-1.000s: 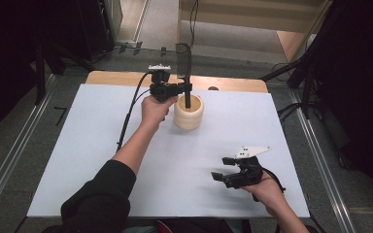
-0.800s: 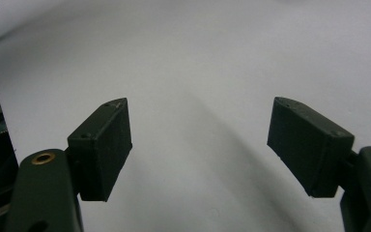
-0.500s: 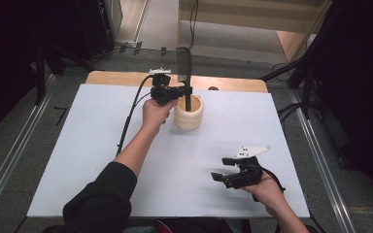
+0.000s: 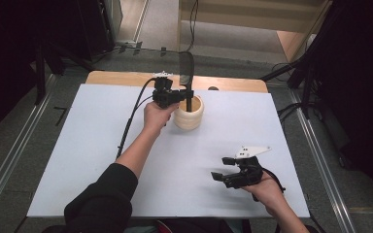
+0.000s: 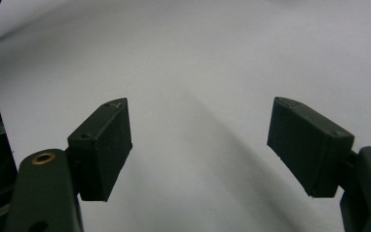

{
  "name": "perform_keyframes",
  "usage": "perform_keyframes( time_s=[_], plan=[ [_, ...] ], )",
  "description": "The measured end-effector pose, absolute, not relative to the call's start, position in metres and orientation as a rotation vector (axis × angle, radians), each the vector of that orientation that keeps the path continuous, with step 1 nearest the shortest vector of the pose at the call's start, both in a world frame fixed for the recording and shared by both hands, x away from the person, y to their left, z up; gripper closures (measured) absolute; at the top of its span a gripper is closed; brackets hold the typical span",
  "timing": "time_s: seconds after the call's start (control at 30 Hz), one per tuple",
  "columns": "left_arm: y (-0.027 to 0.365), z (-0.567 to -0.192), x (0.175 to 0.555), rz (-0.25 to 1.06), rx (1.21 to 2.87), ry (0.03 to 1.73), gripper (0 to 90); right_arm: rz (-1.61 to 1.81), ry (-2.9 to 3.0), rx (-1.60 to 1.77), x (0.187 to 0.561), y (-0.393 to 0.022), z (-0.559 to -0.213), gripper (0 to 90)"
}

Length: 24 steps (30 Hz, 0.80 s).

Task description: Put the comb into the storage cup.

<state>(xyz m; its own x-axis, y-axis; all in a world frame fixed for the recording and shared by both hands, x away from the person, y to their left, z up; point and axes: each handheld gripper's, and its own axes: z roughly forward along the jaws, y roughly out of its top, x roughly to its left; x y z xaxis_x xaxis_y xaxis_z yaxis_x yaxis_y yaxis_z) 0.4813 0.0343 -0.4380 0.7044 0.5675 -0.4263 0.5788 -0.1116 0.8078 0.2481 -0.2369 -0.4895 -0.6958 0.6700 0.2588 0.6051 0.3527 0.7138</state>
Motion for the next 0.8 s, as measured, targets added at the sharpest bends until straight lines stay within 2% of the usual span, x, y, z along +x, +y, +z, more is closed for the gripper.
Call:
perform_keyframes(
  time_s=[0.8],
  plan=[
    [0.035, -0.449, 0.479, -0.012, 1.829, 0.877, 72.5, 1.272, 2.52, 1.176, 0.248, -0.236, -0.49, 21.9]
  ],
)
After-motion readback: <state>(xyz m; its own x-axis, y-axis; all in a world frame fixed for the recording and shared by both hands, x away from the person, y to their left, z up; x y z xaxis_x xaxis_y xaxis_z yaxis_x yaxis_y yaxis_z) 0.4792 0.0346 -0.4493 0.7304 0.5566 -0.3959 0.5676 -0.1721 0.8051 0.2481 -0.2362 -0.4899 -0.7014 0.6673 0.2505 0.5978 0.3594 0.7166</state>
